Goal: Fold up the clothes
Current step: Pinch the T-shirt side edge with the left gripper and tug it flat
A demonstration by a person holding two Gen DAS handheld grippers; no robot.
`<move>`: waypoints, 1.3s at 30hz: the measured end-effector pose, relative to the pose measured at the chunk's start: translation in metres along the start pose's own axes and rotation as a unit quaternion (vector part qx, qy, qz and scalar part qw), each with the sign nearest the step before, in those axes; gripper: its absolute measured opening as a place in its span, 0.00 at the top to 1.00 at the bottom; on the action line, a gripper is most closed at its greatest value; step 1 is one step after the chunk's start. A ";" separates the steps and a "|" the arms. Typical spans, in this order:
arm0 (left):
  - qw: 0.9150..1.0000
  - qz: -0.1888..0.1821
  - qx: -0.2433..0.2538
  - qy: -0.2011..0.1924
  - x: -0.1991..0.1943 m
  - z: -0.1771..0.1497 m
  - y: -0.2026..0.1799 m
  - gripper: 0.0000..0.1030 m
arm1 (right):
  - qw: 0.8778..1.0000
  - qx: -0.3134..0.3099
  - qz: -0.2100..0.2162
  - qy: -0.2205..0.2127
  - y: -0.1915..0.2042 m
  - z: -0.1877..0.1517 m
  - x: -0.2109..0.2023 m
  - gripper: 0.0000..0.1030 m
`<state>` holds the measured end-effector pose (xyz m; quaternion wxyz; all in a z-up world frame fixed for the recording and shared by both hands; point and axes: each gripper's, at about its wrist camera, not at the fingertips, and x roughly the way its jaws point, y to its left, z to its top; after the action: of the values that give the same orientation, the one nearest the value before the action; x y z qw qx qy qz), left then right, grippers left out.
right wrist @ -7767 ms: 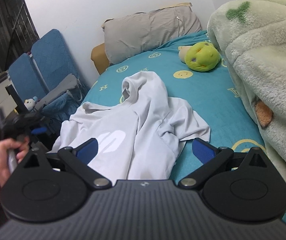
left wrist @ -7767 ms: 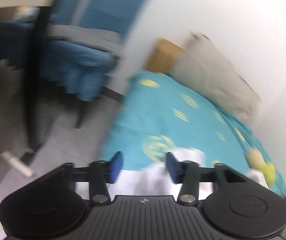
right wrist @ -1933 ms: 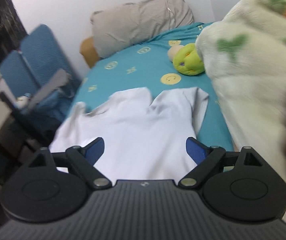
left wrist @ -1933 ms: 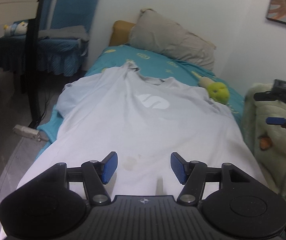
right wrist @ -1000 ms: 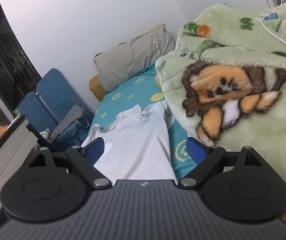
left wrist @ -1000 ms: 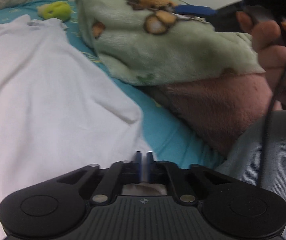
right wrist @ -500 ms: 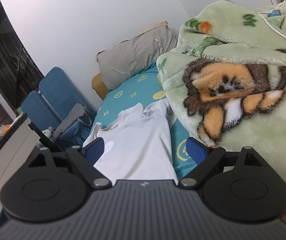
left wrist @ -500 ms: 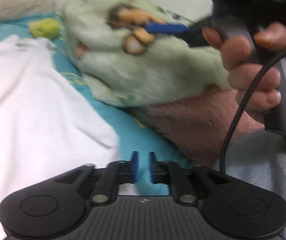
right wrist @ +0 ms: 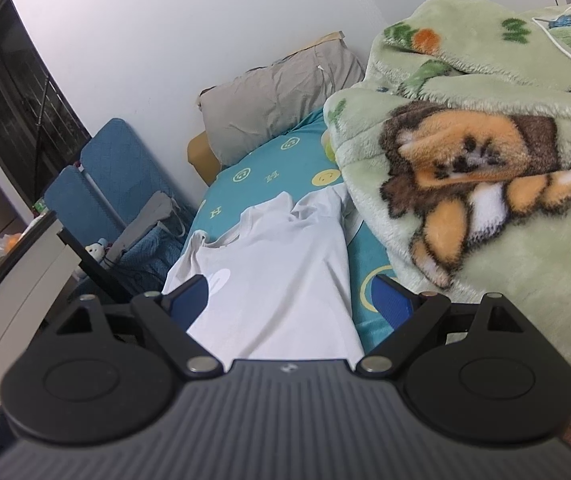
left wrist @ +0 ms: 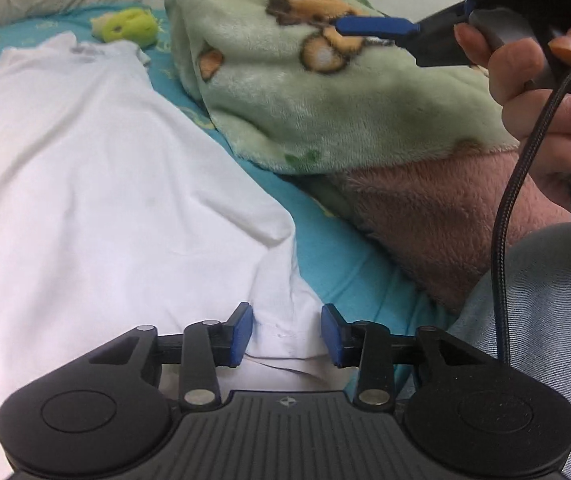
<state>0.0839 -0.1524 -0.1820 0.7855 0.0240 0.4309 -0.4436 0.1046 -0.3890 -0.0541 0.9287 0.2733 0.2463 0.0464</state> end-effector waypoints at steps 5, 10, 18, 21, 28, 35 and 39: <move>0.999 -0.034 -0.020 -0.018 -0.008 0.002 0.000 0.97 | 1.000 -0.005 0.003 0.003 0.004 -0.003 0.001 0.13; 0.996 -0.083 -0.022 -0.007 0.006 0.016 -0.018 0.97 | 1.000 -0.007 0.009 -0.005 0.005 -0.002 -0.002 0.13; 0.995 -0.074 -0.035 0.054 0.030 0.017 -0.022 0.88 | 1.000 -0.017 0.018 -0.014 0.008 -0.003 0.000 0.13; 0.997 -0.052 -0.036 0.034 0.014 0.015 -0.020 0.56 | 0.999 -0.018 0.032 -0.024 0.011 -0.003 -0.003 0.13; 0.998 -0.009 -0.046 -0.037 -0.037 0.014 -0.008 0.44 | 0.998 -0.019 0.046 -0.049 0.011 0.002 -0.013 0.13; 0.998 -0.003 -0.055 -0.022 -0.022 0.011 0.001 0.45 | 0.998 -0.019 0.040 -0.046 0.011 0.002 -0.013 0.13; 0.998 0.010 -0.054 -0.004 -0.019 0.007 0.003 0.45 | 0.998 -0.026 0.045 -0.043 0.015 -0.001 -0.012 0.13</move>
<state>0.0861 -0.1412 -0.1654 0.7917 -0.0162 0.4509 -0.4119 0.0942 -0.3787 -0.0417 0.9422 0.2617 0.1921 0.0822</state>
